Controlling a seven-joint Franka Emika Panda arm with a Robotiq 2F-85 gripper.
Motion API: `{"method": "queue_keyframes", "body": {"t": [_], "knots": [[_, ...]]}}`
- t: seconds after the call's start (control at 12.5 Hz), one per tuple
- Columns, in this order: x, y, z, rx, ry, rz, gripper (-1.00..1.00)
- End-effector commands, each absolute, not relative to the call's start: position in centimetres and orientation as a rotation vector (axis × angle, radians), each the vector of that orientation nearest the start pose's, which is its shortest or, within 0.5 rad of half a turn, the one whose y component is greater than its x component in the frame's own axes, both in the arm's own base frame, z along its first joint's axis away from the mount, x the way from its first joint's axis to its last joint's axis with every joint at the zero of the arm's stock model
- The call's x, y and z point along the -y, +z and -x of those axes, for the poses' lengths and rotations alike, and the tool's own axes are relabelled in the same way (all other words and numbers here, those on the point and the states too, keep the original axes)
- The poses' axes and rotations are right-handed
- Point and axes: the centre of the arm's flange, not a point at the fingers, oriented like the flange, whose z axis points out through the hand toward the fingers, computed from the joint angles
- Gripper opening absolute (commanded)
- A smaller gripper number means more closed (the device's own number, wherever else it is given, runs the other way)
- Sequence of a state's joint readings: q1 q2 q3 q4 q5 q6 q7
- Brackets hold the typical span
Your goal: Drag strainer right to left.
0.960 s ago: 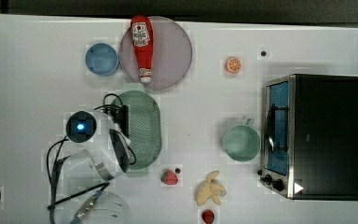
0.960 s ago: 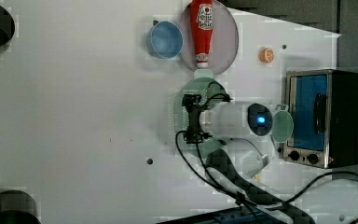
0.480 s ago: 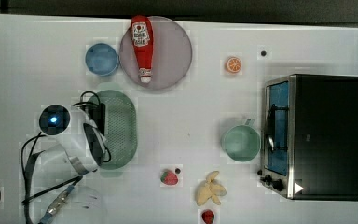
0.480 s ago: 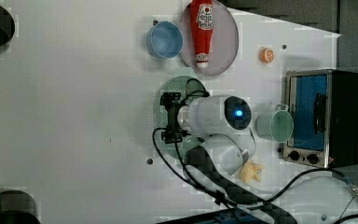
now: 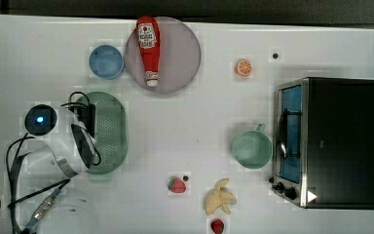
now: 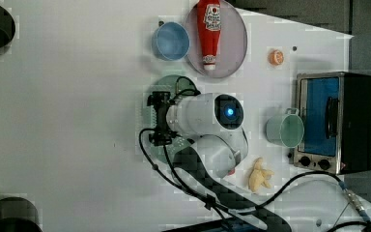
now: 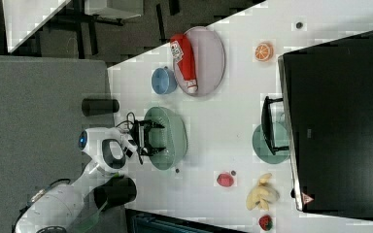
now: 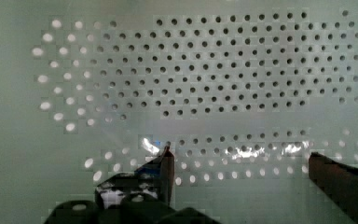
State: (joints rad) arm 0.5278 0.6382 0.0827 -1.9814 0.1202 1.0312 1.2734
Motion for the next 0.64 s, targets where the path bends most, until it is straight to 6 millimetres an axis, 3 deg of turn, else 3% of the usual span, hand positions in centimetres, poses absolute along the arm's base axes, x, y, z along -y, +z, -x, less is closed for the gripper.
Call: {"method": "queue_keyframes", "body": {"t": [0.08, 0.64], "knots": [[-37.2, 14.6, -48.1, -2.210, 0.211, 2.203, 1.00], [-40.7, 14.5, -47.6, -2.181, 0.245, 2.189, 1.00]]}}
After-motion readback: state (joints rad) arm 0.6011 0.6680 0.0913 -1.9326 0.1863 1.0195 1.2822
